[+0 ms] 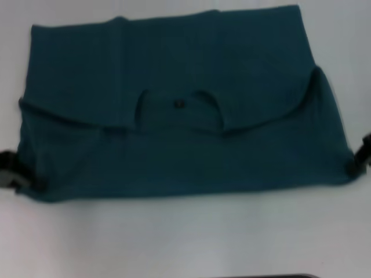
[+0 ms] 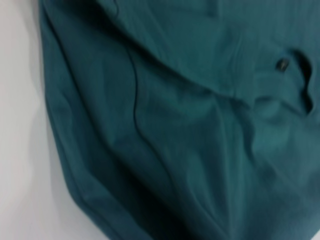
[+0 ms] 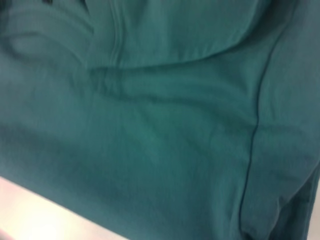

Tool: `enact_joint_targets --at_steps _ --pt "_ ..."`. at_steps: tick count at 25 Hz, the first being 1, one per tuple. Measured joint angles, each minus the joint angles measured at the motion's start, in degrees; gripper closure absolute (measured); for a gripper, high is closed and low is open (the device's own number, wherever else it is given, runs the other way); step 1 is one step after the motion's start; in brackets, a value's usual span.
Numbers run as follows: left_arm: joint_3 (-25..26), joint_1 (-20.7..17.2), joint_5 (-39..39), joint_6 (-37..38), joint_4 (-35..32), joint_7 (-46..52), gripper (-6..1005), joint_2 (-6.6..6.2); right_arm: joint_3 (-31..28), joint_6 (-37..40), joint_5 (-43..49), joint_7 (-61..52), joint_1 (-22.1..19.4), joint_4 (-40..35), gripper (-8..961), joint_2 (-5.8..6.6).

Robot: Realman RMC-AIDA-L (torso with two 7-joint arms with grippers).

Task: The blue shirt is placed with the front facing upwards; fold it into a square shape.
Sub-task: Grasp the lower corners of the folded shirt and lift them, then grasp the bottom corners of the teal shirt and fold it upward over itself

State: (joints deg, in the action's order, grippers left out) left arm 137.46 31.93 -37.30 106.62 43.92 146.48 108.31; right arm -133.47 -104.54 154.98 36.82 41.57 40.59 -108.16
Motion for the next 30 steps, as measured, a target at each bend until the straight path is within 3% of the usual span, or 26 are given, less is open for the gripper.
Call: enact_joint_targets --at_steps 7,10,15,23,26,30 --pt "-1.29 -2.47 5.69 7.01 3.22 -0.87 974 1.81 4.37 -9.7 0.05 0.39 -3.84 6.08 899 -3.26" --pt "-1.2 -2.59 6.75 7.18 3.15 -1.44 974 1.89 5.46 -10.5 -0.63 -0.02 -4.77 7.64 899 -3.53" --pt "0.89 -1.34 6.58 7.48 3.87 -2.94 974 0.81 4.46 -10.79 -8.07 0.52 -4.58 9.17 899 -2.19" --pt "9.45 3.74 7.03 6.57 3.62 -1.8 973 -2.66 -3.85 -6.36 -14.69 -1.14 -1.64 10.82 902 1.59" --pt "11.83 5.49 7.12 4.15 3.2 0.24 973 -3.64 -5.75 -3.17 -14.76 -2.13 -1.12 10.85 907 2.13" --pt "12.36 7.16 7.12 -1.81 2.93 3.81 973 -4.04 -7.99 2.74 -15.1 -3.9 -0.47 10.88 906 2.1"
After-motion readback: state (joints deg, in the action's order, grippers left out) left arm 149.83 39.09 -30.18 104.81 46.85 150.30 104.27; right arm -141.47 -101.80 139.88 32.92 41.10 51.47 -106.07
